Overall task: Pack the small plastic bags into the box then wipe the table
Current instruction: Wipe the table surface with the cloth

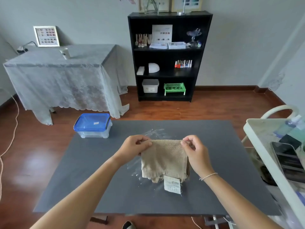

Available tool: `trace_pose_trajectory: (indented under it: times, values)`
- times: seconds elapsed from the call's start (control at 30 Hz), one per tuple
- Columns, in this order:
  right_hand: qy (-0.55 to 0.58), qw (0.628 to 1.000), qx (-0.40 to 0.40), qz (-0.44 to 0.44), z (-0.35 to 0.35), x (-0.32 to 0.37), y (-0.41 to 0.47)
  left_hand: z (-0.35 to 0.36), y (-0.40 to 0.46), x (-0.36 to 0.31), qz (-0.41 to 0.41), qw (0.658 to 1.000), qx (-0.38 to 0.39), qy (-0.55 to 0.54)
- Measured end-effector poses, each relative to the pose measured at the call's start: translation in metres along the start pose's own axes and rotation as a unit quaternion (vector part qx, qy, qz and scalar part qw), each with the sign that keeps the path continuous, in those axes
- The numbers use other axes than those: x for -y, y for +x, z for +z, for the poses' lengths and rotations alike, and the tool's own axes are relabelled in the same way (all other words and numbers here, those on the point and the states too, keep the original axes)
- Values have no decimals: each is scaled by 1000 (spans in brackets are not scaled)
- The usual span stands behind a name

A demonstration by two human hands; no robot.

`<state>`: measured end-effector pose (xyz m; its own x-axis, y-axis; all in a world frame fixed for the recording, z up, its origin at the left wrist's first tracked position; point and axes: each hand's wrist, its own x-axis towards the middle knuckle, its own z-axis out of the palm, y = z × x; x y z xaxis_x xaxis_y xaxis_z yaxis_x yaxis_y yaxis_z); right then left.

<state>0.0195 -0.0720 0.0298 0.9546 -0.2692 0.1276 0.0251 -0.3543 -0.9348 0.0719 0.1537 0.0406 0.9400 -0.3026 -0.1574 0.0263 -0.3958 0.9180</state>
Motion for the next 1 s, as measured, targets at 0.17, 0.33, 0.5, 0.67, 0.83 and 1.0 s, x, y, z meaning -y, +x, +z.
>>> trace_pose_trajectory:
  times: [0.17, 0.33, 0.5, 0.67, 0.83, 1.0]
  values:
    - [-25, 999, -10, 34, -20, -28, 2, 26, 21, 7, -16, 999, 33, 7]
    - [-87, 995, -19, 43, -16, -42, 40, 37, 56, 12, 8, 999, -28, 39]
    - [-187, 982, -41, 4, 6, -50, 52, 26, 80, 28, 43, 989, -82, 119]
    - [-336, 938, 38, 73, 65, -72, 26, 2, 71, 66, 25, 981, -117, 154]
    - [-424, 886, 63, 175, 103, -94, 25, -41, 34, 114, -10, 957, -163, 240]
    - [-452, 875, 63, 160, 108, -110, 68, -93, -20, 158, -85, 920, -226, 309]
